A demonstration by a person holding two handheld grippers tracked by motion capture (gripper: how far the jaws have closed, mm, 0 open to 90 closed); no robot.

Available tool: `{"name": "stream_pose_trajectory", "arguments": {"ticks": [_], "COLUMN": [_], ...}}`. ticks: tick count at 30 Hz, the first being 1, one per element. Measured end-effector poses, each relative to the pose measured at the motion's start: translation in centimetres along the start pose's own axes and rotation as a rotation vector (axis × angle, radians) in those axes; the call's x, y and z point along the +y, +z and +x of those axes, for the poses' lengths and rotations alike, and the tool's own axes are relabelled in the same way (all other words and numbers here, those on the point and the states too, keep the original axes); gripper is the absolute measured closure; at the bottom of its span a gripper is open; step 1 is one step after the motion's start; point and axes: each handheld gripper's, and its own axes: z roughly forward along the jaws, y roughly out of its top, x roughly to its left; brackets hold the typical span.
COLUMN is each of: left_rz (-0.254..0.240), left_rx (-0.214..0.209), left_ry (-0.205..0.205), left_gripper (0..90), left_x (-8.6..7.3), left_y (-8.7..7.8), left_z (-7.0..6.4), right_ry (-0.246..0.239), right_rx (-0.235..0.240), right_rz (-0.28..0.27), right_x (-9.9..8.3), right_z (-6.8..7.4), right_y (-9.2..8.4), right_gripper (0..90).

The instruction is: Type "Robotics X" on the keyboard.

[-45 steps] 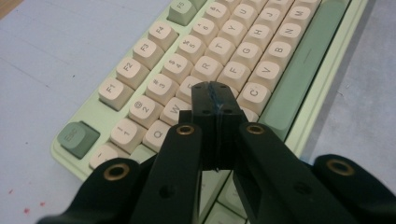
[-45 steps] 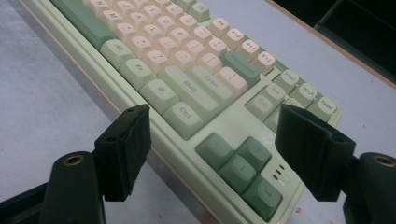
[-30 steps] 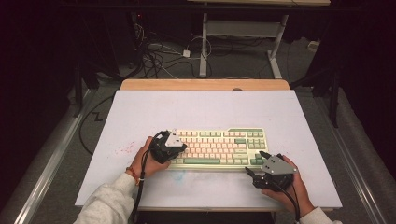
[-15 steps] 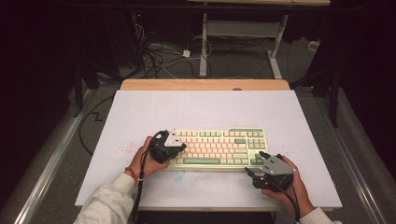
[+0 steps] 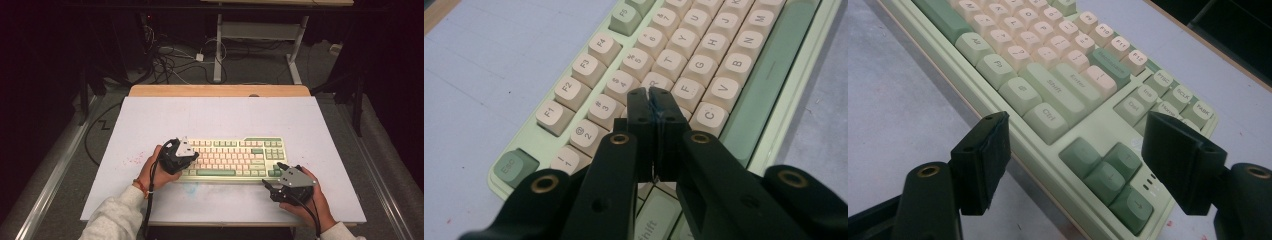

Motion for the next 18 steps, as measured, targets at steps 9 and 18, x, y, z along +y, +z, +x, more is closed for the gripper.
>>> {"name": "stream_pose_trajectory", "arguments": {"ticks": [9, 18], "left_rz": [-0.034, -0.114], "left_rx": [0.027, 0.051], "left_ry": [0.002, -0.048], "left_gripper": [68.9, 24.4], "left_x": [-0.07, -0.01], "left_y": [-0.46, -0.88], "left_z": [-0.01, -0.24], "right_ry": [0.000, 0.000], "right_rx": [-0.003, -0.006], "right_rz": [0.000, -0.002], "right_x": [0.00, 0.03], "right_z": [-0.02, -0.05], "right_y": [-0.04, -0.09], "right_gripper": [27.9, 27.9]}}
